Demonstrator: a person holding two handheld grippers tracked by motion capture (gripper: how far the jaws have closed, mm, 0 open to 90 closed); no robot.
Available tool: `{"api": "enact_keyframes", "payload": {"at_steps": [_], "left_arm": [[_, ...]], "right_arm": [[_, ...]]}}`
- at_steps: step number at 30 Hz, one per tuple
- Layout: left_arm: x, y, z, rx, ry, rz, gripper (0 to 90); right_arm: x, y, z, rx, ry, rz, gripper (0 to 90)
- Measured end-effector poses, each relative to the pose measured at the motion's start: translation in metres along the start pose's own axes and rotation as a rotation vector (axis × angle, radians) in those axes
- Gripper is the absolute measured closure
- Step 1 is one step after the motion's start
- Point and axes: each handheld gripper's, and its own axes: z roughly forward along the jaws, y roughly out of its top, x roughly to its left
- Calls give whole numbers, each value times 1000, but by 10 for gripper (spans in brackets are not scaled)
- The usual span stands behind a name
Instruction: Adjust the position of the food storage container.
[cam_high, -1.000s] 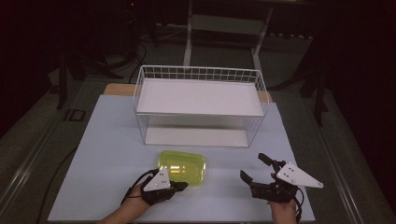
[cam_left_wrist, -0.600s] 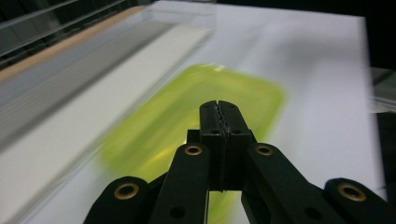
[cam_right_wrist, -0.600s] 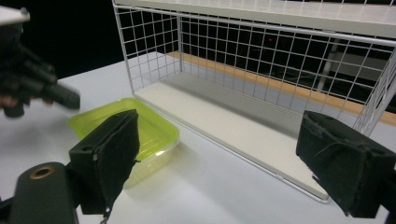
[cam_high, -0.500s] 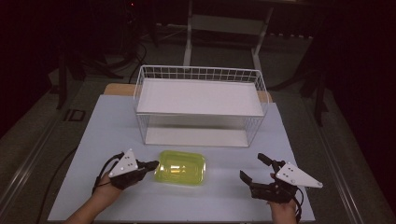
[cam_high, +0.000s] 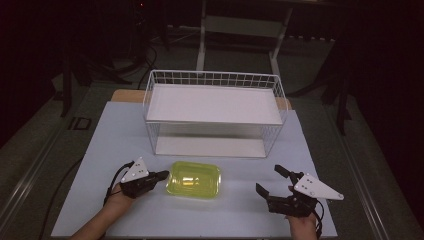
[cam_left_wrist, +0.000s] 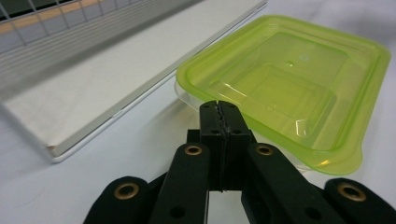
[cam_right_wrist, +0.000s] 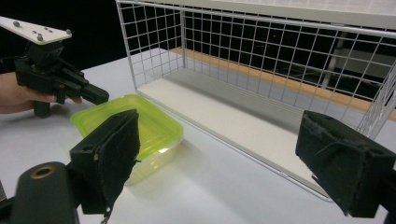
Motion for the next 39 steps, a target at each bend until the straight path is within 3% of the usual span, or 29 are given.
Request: {"api": "enact_keyframes", "payload": {"at_steps": [16,26,31,35,37,39], "left_arm": [[-22,10,19,13,-87,14,900],[-27,16,33,1,-112,16,900],[-27,17,31,-2,-107,27,897],[-23,22,20,-28,-86,22,750],[-21,25,14,-30,-96,-15,670],[-20,30,10,-18,-116,-64,516]], "right_arm": [[2,0,2,6,-1,-6,136],[1,-1,2,9,0,-5,135],[0,-1,2,8,1,-3,136],[1,-2,4,13,19,9,136],[3,-2,7,18,25,-10,135],[5,-1,9,24,33,-15,135]]}}
